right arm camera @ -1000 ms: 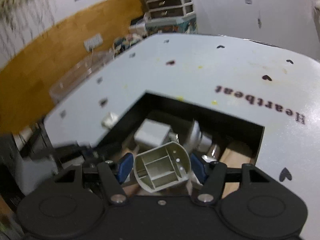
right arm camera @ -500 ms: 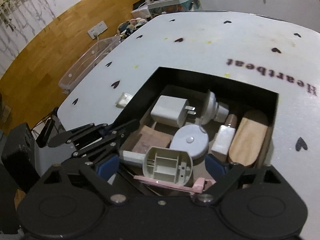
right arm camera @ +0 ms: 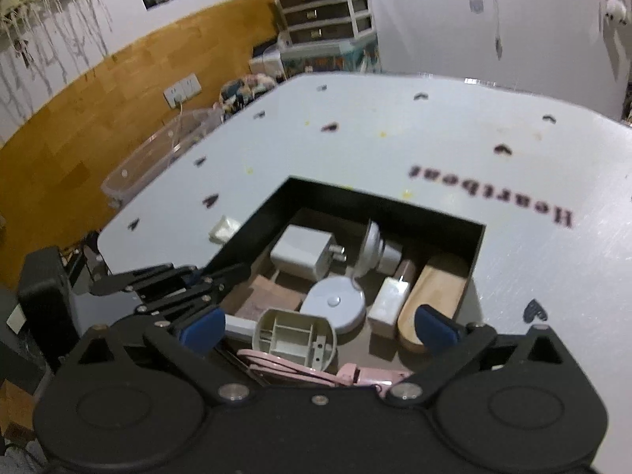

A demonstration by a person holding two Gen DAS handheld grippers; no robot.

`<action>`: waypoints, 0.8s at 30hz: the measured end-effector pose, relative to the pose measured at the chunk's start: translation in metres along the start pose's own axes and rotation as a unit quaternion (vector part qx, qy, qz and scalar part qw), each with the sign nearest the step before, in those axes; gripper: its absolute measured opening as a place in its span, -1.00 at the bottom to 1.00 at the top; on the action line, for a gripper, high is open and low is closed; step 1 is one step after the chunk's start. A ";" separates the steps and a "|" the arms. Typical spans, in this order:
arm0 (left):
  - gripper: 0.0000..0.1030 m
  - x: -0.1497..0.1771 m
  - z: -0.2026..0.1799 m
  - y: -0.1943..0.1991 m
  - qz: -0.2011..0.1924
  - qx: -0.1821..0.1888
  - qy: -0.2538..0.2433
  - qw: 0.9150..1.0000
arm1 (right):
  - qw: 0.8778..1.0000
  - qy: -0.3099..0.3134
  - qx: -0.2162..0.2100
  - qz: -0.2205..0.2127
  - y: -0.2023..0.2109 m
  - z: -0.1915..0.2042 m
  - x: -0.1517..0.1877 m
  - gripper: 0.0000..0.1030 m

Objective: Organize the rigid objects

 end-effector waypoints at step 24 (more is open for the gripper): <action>0.23 -0.036 -0.021 0.077 -0.076 0.014 -0.013 0.997 | 0.979 -0.024 0.082 -0.187 0.069 0.000 0.050 1.00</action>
Point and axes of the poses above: each gripper's, at about its wrist camera, not at the fingertips, and y roughly against the way its jaws point, z to its left, x to its underside, the point moved 1 cm from there along -y, roughly the way its jaws point, and after that the axes turned 13 degrees about -z, right-handed, at the moved point
